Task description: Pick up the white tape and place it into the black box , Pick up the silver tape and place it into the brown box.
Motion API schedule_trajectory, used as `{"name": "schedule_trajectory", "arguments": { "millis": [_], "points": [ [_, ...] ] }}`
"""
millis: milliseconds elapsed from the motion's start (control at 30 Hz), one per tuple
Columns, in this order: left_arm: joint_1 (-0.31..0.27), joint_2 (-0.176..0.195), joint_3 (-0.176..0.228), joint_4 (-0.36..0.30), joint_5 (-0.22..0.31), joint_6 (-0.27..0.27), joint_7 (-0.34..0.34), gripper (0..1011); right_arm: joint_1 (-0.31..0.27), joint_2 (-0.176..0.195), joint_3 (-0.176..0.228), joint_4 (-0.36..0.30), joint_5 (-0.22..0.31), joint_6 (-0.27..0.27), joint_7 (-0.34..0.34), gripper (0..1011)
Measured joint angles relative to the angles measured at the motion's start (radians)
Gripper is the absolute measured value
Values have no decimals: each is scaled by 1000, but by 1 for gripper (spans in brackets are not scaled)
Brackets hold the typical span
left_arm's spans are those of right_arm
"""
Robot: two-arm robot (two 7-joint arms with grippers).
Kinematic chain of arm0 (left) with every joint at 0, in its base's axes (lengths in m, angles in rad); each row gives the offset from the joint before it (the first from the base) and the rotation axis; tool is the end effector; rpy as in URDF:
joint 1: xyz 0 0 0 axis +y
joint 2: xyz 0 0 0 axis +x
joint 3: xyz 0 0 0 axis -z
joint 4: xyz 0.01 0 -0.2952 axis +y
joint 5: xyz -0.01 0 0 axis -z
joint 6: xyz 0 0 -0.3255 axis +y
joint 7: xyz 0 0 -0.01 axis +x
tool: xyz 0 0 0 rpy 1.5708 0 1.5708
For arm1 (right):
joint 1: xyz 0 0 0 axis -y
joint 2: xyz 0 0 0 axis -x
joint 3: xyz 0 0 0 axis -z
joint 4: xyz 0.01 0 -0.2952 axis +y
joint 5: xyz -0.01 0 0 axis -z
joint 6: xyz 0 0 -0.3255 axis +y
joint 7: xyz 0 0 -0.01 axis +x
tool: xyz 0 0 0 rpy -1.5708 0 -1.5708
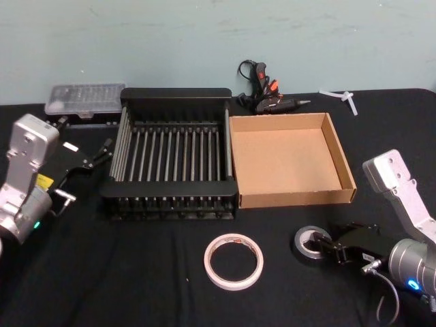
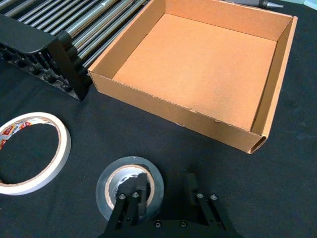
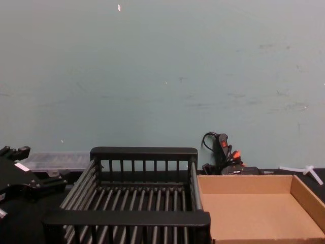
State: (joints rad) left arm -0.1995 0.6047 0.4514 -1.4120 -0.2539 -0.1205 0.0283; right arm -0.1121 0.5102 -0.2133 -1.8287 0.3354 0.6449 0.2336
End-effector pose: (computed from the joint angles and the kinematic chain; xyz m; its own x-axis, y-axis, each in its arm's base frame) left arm 0.3747 0.0812 -0.3097 0.2923 0.8803 0.3737 -0.9553 0.2873 0.0703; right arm 0.3004 -0.0462 -0.2676 0.4744 -0.8803 -0.0068 0.7039 0.3839 -0.5976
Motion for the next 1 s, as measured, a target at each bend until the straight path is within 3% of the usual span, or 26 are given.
{"name": "schedule_trajectory", "arguments": {
  "millis": [167,400,1000],
  "points": [
    [0,0,0,0,0,0,0,1001,0,0,0,0,1,0,0,343],
    [0,0,0,0,0,0,0,1001,0,0,0,0,1,0,0,164],
    [0,0,0,0,0,0,0,1001,-12,-5,21,-29,0,-29,24,162]
  ]
}}
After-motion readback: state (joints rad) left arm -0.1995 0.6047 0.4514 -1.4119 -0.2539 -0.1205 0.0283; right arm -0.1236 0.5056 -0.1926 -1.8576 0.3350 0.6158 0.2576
